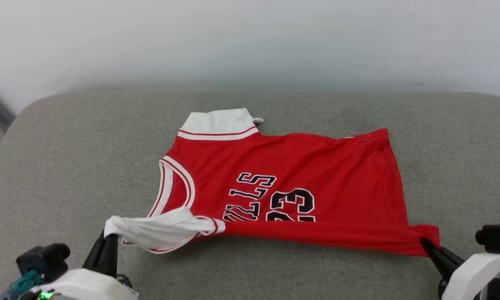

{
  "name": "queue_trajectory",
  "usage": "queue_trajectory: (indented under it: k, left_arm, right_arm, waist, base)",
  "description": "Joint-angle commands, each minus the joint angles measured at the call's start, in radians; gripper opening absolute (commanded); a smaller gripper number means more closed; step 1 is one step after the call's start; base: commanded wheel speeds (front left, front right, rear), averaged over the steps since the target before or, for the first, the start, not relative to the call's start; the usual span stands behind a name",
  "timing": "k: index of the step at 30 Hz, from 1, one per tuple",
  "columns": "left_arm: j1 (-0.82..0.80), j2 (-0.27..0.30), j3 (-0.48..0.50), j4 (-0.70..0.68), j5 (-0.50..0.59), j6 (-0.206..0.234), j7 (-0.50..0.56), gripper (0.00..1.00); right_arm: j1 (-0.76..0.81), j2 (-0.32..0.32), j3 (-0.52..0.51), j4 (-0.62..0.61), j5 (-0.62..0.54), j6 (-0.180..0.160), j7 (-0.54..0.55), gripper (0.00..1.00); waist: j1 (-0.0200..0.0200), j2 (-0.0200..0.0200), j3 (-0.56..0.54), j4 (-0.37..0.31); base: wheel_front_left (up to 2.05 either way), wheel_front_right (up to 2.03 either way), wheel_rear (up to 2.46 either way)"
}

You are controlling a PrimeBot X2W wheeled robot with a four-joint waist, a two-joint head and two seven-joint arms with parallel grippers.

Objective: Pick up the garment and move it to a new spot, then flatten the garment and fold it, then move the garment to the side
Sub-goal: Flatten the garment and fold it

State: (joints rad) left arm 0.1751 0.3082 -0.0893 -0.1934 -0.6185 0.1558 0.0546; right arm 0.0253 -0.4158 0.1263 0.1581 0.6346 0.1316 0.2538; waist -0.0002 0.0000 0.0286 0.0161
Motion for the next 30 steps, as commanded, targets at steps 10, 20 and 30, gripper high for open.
queue_trajectory:
  k: [10, 20, 30]
  left_arm:
    - [-0.317, -0.009, -0.072, 0.251, 0.010, -0.090, 0.008, 0.00]
    - [-0.497, -0.056, -0.103, 0.573, -0.031, -0.173, -0.007, 0.09]
    - [-0.544, -0.034, -0.083, 0.700, -0.062, -0.214, -0.038, 1.00]
  right_arm:
    - [-0.178, 0.088, -0.024, -0.011, -0.151, -0.001, 0.161, 0.00]
    - [-0.317, 0.082, 0.078, 0.173, -0.153, -0.001, 0.096, 0.05]
    - [-0.354, 0.087, 0.128, 0.206, -0.109, -0.001, -0.156, 1.00]
  waist:
    - [0.0002, 0.0000, 0.158, -0.012]
    - [0.0002, 0.0000, 0.244, -0.024]
    - [0.0002, 0.0000, 0.205, -0.047]
  base:
    - [0.00, 0.00, 0.00]
    - [0.00, 0.00, 0.00]
    - [0.00, 0.00, 0.00]
